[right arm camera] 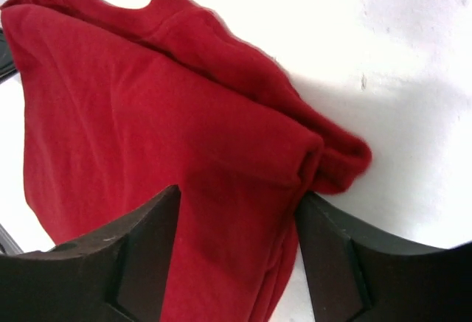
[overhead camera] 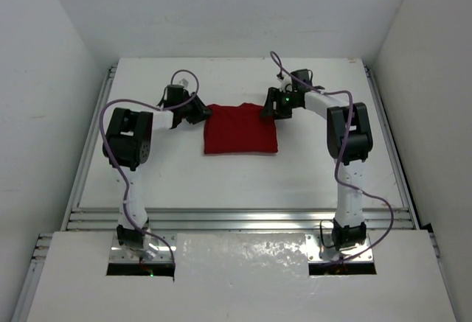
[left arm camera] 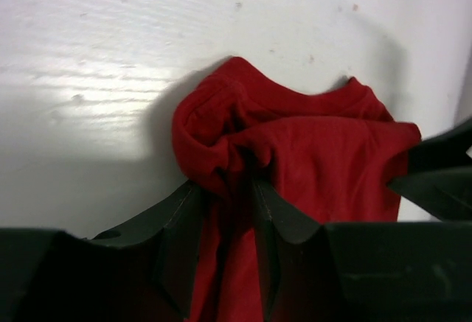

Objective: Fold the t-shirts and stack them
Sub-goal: Smooth out wrinkles on the folded tshirt

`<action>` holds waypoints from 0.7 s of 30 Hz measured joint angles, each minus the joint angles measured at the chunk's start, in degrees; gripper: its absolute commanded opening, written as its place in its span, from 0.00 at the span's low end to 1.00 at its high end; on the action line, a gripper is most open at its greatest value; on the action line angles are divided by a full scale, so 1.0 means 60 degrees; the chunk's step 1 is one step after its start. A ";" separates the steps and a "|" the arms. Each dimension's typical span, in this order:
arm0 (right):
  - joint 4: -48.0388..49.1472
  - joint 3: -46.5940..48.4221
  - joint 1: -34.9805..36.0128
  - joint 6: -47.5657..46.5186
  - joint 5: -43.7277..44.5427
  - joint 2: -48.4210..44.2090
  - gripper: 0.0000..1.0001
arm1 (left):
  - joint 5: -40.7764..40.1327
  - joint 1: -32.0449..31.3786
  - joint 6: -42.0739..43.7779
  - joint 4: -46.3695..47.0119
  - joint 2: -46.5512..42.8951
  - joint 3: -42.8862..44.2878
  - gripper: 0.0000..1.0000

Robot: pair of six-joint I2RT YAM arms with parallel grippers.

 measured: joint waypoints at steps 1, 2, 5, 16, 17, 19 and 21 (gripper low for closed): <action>-0.0015 0.0087 0.0011 -0.0004 -0.0004 0.0080 0.57 | 0.0259 0.0029 -0.0004 0.0219 0.0098 0.0011 0.31; -0.0033 0.0189 0.0033 0.0000 -0.0015 0.0164 0.50 | 0.0506 0.0044 0.0004 0.0393 0.0186 0.0018 0.31; -0.0062 0.0539 0.0124 -0.0047 0.0015 0.0459 0.42 | 0.1319 0.0095 0.0000 0.0907 0.0419 0.0029 0.31; -0.0346 0.1093 0.0382 -0.0277 0.0346 0.0710 0.50 | 0.2422 0.0098 0.0372 0.1147 0.0423 0.0026 0.63; -0.0353 0.1093 0.0382 -0.0306 0.0375 0.0710 0.52 | 0.2255 0.0098 0.0415 0.1042 0.0357 0.0011 0.63; -0.0419 0.1129 0.0382 -0.0324 0.0397 0.0707 0.61 | 0.1942 0.0098 0.0506 0.0805 0.0233 0.0007 0.63; -0.0488 0.1213 0.0386 -0.0353 0.0484 0.0688 0.66 | 0.1625 0.0098 0.0579 0.0561 0.0117 0.0011 0.63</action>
